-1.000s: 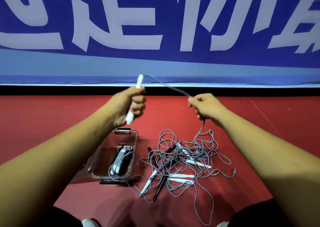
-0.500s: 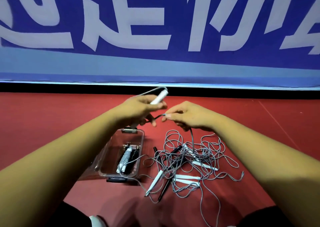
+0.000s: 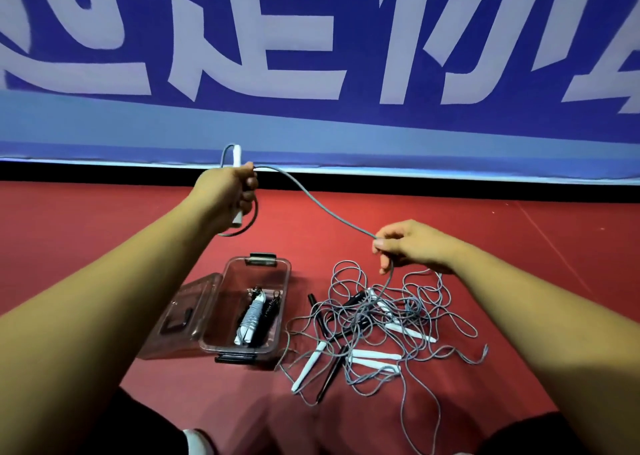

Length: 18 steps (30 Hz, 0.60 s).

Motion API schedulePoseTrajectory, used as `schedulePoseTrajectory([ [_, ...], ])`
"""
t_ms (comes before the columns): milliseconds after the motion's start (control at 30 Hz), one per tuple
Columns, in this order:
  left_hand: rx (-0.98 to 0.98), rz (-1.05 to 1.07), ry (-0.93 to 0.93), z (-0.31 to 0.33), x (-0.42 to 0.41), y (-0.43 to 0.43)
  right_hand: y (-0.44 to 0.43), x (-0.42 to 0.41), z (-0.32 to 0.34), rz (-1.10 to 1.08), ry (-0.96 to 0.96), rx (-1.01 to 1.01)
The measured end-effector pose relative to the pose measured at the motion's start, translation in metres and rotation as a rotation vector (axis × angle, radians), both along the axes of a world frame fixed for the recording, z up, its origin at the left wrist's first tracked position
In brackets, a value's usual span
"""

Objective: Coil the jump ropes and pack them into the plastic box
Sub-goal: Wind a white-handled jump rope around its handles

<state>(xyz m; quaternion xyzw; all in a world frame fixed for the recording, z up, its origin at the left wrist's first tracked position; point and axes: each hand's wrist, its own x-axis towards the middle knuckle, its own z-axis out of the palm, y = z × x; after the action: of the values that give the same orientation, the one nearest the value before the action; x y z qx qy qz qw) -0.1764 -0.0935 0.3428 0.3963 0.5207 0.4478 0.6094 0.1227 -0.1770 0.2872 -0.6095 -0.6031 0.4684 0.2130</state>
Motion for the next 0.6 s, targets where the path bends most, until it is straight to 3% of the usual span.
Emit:
schedulePoseTrajectory([
  [100,0.155,-0.072,0.848,-0.007,-0.008,0.001,0.001,-0.019,0.017,-0.001,0.032,0.071],
  [133,0.210,-0.109,1.032,-0.008,-0.008,0.000,0.001,-0.027,0.023,0.013,0.000,0.097],
  [200,0.347,-0.124,1.189,-0.003,0.000,-0.007,0.001,-0.042,0.035,0.050,-0.092,0.135],
  [267,0.455,-0.134,1.184,0.007,0.012,-0.014,0.000,-0.055,0.040,0.080,-0.194,0.149],
  [367,0.417,-0.262,1.113,0.010,0.024,-0.020,0.001,-0.063,0.040,0.047,-0.257,0.153],
  [500,0.348,-0.324,0.878,0.004,0.029,-0.023,0.002,-0.060,0.040,-0.053,-0.100,0.155],
  [600,0.268,-0.492,0.568,0.005,0.036,-0.032,-0.003,-0.061,0.047,-0.022,0.127,0.166],
])
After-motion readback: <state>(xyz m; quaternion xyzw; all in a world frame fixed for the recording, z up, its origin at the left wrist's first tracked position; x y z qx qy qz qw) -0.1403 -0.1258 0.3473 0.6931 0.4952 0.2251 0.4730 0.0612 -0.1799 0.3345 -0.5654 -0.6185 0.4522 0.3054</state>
